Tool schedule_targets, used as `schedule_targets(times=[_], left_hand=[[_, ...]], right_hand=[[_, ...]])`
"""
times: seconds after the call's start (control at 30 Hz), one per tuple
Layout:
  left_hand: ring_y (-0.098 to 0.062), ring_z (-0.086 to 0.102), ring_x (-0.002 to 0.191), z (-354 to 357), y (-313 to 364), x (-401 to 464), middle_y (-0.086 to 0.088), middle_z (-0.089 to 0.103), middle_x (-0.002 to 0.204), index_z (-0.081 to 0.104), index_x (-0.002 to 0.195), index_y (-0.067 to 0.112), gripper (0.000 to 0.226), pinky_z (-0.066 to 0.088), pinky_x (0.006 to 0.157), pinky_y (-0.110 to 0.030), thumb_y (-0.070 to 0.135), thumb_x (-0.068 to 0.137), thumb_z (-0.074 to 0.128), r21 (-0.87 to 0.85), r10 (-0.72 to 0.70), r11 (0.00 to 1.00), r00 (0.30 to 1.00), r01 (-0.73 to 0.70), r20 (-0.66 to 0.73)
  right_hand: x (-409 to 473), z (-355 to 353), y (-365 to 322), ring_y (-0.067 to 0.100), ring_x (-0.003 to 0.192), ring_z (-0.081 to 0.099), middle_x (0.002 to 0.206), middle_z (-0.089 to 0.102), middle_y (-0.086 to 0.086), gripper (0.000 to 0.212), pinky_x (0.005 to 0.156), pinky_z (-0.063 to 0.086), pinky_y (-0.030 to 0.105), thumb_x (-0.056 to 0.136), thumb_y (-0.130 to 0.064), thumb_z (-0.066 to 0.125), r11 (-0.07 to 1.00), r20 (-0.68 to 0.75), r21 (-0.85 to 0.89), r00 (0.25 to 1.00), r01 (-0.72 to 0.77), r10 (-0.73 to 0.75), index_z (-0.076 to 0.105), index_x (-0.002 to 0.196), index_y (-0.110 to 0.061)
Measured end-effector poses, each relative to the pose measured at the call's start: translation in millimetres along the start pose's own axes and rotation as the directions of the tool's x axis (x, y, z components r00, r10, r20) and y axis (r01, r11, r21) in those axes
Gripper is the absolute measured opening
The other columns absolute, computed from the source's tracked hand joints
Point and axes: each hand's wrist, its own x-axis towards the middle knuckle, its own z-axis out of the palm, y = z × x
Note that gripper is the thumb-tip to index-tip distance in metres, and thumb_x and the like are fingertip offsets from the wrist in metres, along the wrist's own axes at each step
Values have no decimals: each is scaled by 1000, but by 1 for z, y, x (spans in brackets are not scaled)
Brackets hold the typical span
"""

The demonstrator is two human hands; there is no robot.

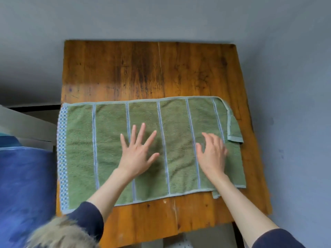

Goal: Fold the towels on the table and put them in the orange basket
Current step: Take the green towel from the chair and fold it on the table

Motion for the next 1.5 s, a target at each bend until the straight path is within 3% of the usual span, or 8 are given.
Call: schedule_targets(times=[0.17,0.33,0.43,0.5,0.77,1.0,1.27,1.5], left_hand=[[-29,-34,132,32,93,16,-3,-27,153,-7,147,38,79,-9,106,-66,58,89,42,45,62,997,997,-64,51],[-28,-32,135,51,151,38,-3,-20,156,-2,148,37,82,-12,105,-65,62,85,44,60,98,993,994,-100,43],[-27,-30,137,53,166,49,-3,-19,156,-2,148,37,90,-12,103,-66,63,81,52,58,75,995,995,-79,61],[-28,-26,140,52,168,54,-2,-21,156,-3,148,37,95,-8,104,-68,61,79,57,80,46,995,995,-54,91],[-27,-19,143,46,172,55,1,-20,156,-2,147,39,99,-1,107,-67,65,74,59,149,-6,989,995,-9,96],[-26,-18,143,44,175,56,2,-19,157,-1,147,39,100,-1,108,-66,64,73,61,160,-33,987,994,16,101],[-25,-19,143,42,178,56,2,-18,157,1,147,39,100,-1,109,-65,63,72,62,148,-52,988,992,36,111],[-24,-18,144,40,180,55,2,-17,157,3,148,38,100,-1,110,-64,60,72,64,127,-61,991,993,48,103]], right_hand=[[26,-32,94,30,120,42,126,51,10,42,95,34,45,86,-20,61,957,-175,94,941,-276,289,51,127,-14],[57,-31,147,27,125,39,133,47,7,49,104,32,40,88,-25,61,958,92,147,968,-246,234,46,134,-16],[73,-31,157,22,109,51,116,60,3,24,96,38,29,88,-16,59,951,46,248,982,-187,181,65,111,-12],[86,-38,163,13,78,57,89,66,-3,11,68,40,17,88,-19,59,880,68,403,967,-252,246,69,91,-16],[163,-88,198,9,51,39,56,44,-4,36,48,28,24,90,-21,56,757,73,560,930,-336,359,45,56,-19],[159,-82,204,21,95,62,105,67,3,34,91,48,40,91,-35,57,674,353,568,879,-473,319,64,109,-7],[95,-61,207,23,76,63,87,67,12,24,80,54,43,88,-26,63,774,362,385,853,-503,375,61,88,-2],[123,-79,244,22,78,66,94,67,13,15,63,53,30,95,-16,51,515,403,573,766,-638,501,59,86,-8]])
